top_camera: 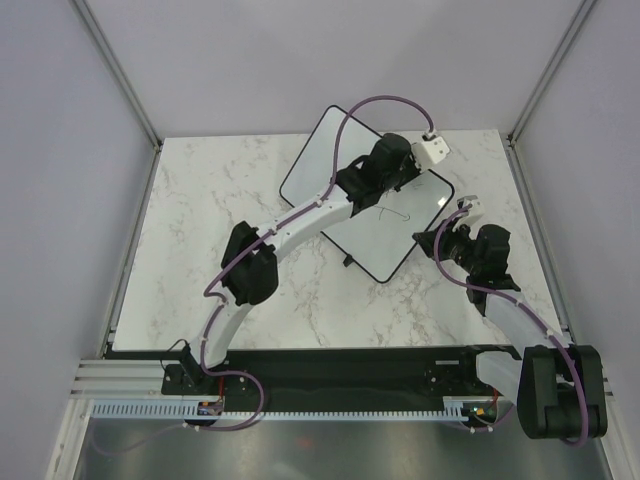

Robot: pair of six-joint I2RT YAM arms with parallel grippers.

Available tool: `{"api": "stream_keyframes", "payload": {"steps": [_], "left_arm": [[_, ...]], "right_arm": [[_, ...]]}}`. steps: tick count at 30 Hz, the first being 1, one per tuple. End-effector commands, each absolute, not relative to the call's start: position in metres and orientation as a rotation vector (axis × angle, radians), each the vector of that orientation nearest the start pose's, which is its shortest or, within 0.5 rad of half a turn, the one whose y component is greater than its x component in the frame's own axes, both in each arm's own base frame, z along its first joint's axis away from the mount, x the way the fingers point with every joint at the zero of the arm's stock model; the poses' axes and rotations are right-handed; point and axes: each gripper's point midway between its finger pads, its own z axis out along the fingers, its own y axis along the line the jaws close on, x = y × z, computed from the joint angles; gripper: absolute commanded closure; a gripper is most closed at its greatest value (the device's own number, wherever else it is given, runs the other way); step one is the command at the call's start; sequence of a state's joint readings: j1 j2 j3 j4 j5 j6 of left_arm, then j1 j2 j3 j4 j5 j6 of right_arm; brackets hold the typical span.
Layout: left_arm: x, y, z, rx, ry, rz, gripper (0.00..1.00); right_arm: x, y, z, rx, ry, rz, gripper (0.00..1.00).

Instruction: Erase the whiteboard

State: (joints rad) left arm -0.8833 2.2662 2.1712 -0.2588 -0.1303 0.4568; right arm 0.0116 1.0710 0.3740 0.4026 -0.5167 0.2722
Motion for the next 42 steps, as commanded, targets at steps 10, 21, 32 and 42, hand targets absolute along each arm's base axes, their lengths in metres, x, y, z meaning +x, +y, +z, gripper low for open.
{"api": "stream_keyframes", "payload": {"steps": [10,21,32,42], "left_arm": [[0.493,-0.445,0.261,0.981,1.574,-0.144,0.98],[0.388,-0.514,0.253,1.199,1.555,-0.411,0.98],[0.361,-0.529,0.240,1.251,1.588,-0.478,0.98],[0.437,-0.499,0.274,1.013,1.569,-0.312,0.98]], "right_arm": [[0.320,0.099,0.137,-0.200,1.824,0.610,1.00],[0.320,0.099,0.138,-0.205,1.827,0.609,1.00],[0.319,0.101,0.140,-0.210,1.822,0.613,1.00],[0.318,0.100,0.140,-0.209,1.823,0.608,1.00]]}}
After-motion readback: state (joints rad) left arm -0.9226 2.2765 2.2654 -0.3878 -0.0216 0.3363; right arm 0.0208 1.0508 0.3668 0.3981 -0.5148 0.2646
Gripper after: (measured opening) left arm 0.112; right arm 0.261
